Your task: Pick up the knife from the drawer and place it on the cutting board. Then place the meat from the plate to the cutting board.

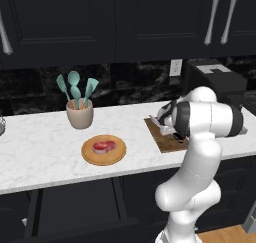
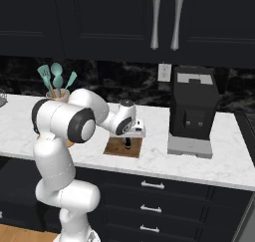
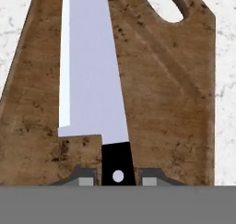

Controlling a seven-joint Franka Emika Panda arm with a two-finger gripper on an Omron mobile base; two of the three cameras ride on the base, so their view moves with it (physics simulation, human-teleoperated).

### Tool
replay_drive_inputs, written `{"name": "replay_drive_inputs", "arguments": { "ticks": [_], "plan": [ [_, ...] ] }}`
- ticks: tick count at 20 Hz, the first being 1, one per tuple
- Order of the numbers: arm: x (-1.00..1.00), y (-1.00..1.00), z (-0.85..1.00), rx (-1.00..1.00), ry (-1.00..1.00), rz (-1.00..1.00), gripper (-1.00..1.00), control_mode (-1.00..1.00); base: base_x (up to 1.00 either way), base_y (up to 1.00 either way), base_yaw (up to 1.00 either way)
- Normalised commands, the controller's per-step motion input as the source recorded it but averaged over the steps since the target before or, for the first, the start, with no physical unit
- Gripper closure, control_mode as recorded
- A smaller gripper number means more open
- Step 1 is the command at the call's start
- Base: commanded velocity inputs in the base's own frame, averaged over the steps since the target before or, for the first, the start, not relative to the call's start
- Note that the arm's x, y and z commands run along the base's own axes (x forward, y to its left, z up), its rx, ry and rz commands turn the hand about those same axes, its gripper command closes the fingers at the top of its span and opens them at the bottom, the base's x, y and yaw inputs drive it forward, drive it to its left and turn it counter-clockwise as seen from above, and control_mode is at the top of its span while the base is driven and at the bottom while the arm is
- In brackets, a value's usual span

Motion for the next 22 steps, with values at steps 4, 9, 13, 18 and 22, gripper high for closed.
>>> {"name": "replay_drive_inputs", "arguments": {
  "ticks": [4, 9, 13, 18, 22],
  "plan": [
    [0.37, -0.20, -0.08, 0.00, 0.00, -0.02, 1.00, -1.00, 0.00, 0.00, 0.00],
    [0.16, -0.32, -0.07, 0.00, 0.00, 0.00, 1.00, -1.00, 0.00, 0.00, 0.00],
    [0.08, -0.10, -0.39, 0.00, 0.00, 0.00, 1.00, -1.00, 0.00, 0.00, 0.00],
    [0.04, 0.00, -0.38, 0.00, 0.00, 0.00, 1.00, -1.00, 0.00, 0.00, 0.00],
    [0.00, -0.03, -0.07, 0.00, -0.02, 0.00, 1.00, -1.00, 0.00, 0.00, 0.00]
  ]
}}
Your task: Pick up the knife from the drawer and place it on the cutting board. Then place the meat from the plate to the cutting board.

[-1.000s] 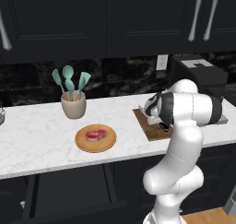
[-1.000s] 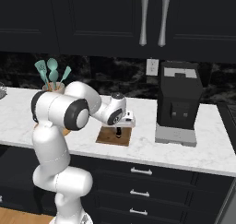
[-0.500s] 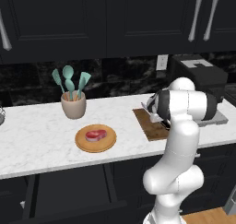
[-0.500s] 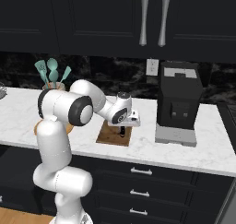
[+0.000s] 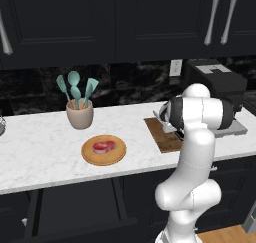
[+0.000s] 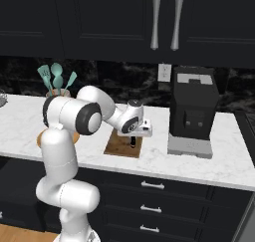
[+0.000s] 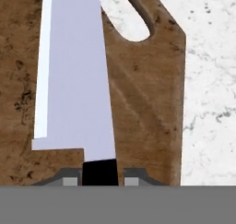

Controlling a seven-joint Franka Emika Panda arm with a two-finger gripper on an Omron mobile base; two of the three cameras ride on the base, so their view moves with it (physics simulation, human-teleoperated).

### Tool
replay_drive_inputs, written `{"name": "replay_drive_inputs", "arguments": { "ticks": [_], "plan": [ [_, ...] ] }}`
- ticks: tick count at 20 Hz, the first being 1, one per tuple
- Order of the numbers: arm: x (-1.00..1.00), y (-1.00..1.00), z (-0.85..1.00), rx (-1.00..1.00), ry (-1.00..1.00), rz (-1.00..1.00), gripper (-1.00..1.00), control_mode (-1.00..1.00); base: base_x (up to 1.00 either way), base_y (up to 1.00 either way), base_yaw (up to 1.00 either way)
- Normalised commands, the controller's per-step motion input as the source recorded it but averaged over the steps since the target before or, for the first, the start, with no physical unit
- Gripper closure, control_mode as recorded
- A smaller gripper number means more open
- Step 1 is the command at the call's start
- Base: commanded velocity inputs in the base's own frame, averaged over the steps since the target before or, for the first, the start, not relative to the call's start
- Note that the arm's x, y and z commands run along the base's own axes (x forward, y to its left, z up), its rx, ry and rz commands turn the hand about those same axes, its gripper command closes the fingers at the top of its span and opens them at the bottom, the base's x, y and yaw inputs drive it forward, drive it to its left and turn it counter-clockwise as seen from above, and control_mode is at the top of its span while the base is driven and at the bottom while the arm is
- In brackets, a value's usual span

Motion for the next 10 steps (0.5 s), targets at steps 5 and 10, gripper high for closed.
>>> {"name": "replay_drive_inputs", "arguments": {
  "ticks": [5, 10],
  "plan": [
    [0.00, 0.00, 0.09, 0.00, -0.01, 0.00, -1.00, -1.00, 0.00, 0.00, 0.00],
    [0.00, 0.00, 0.08, 0.00, 0.00, 0.00, -1.00, -1.00, 0.00, 0.00, 0.00]
  ]
}}
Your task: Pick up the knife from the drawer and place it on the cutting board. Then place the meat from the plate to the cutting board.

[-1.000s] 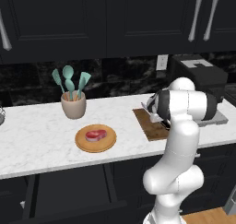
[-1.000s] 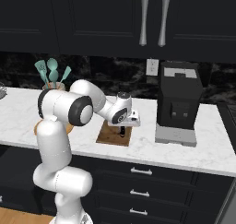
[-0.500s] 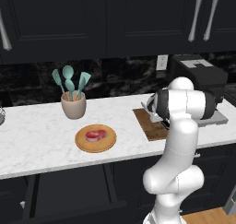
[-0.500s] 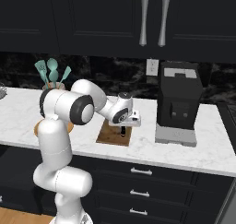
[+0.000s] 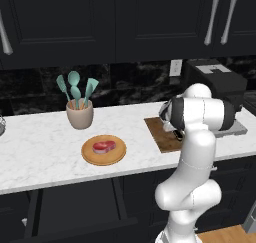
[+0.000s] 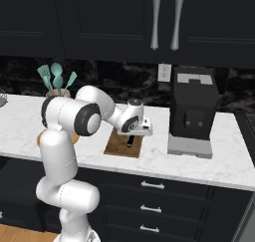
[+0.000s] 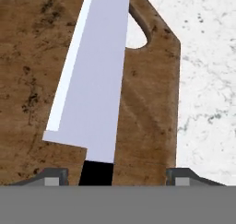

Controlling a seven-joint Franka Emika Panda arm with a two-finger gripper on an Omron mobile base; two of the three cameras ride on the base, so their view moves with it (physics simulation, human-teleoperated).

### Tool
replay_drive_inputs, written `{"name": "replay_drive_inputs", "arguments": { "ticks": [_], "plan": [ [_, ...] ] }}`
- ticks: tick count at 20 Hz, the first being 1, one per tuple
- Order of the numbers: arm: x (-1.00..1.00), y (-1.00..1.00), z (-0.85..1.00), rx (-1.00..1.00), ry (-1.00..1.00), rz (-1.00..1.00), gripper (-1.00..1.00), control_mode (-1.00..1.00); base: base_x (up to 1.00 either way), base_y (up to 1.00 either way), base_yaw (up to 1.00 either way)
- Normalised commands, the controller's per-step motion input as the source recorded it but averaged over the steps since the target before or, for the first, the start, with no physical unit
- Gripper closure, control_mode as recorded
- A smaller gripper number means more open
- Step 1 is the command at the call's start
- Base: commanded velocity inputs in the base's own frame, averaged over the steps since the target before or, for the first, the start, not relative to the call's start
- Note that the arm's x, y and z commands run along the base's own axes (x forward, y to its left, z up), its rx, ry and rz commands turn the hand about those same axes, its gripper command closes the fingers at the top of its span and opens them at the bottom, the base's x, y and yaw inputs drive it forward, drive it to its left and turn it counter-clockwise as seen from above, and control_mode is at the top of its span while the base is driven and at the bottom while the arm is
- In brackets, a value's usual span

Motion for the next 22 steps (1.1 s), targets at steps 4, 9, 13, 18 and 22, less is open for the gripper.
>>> {"name": "replay_drive_inputs", "arguments": {
  "ticks": [4, 9, 13, 18, 22],
  "plan": [
    [-0.01, 0.00, 0.21, 0.00, -0.04, 0.00, -1.00, -1.00, 0.00, 0.00, 0.00],
    [-0.05, 0.17, 0.73, 0.00, -0.08, 0.00, -1.00, -1.00, 0.00, 0.00, 0.00],
    [-0.16, 0.58, 0.83, -0.01, -0.04, 0.00, -1.00, -1.00, 0.00, 0.00, 0.00],
    [-0.03, 0.78, 0.60, 0.00, 0.00, 0.09, -1.00, -1.00, 0.00, 0.00, 0.00],
    [0.00, 0.89, 0.21, 0.00, 0.02, 0.23, -1.00, -1.00, 0.00, 0.00, 0.00]
  ]
}}
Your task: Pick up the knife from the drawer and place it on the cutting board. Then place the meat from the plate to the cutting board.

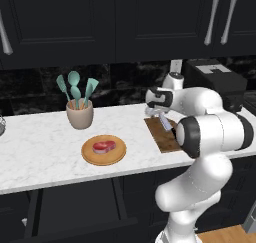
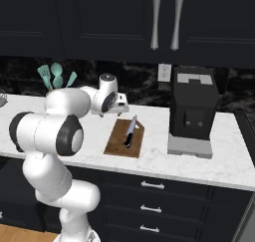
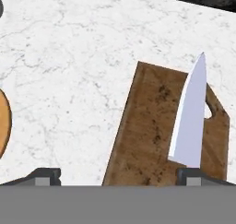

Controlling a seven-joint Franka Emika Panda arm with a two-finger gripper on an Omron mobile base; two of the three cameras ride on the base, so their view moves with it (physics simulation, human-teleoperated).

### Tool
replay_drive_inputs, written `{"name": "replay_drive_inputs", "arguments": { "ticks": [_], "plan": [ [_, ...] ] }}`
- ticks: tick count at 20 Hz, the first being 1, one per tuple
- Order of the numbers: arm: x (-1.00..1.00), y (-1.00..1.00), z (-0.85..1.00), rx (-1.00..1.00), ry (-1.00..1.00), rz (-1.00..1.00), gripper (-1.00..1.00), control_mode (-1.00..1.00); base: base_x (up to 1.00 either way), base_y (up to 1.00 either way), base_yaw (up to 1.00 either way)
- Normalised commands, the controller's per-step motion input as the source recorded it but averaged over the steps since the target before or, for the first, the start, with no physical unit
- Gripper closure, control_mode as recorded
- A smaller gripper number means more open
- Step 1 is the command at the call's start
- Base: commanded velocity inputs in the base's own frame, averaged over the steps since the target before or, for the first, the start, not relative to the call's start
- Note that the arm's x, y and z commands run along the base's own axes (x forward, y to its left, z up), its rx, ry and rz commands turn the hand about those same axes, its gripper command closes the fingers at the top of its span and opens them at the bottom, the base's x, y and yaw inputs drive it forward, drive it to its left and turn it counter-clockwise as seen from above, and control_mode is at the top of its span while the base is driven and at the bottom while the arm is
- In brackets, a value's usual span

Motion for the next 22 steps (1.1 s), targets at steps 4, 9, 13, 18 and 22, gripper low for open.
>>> {"name": "replay_drive_inputs", "arguments": {
  "ticks": [4, 9, 13, 18, 22],
  "plan": [
    [-0.09, 0.86, 0.06, 0.00, 0.07, 0.30, -1.00, -1.00, 0.00, 0.00, 0.00],
    [-0.34, 0.87, 0.00, -0.03, 0.11, 0.33, -1.00, -1.00, 0.00, 0.00, 0.00],
    [-0.54, 0.71, 0.00, -0.13, 0.09, 0.35, -1.00, -1.00, 0.00, 0.00, 0.00],
    [-0.46, 0.81, 0.00, -0.16, 0.10, 0.36, -1.00, -1.00, 0.00, 0.00, 0.00],
    [-0.21, 0.99, -0.13, -0.11, 0.00, 0.29, -1.00, -1.00, 0.00, 0.00, 0.00]
  ]
}}
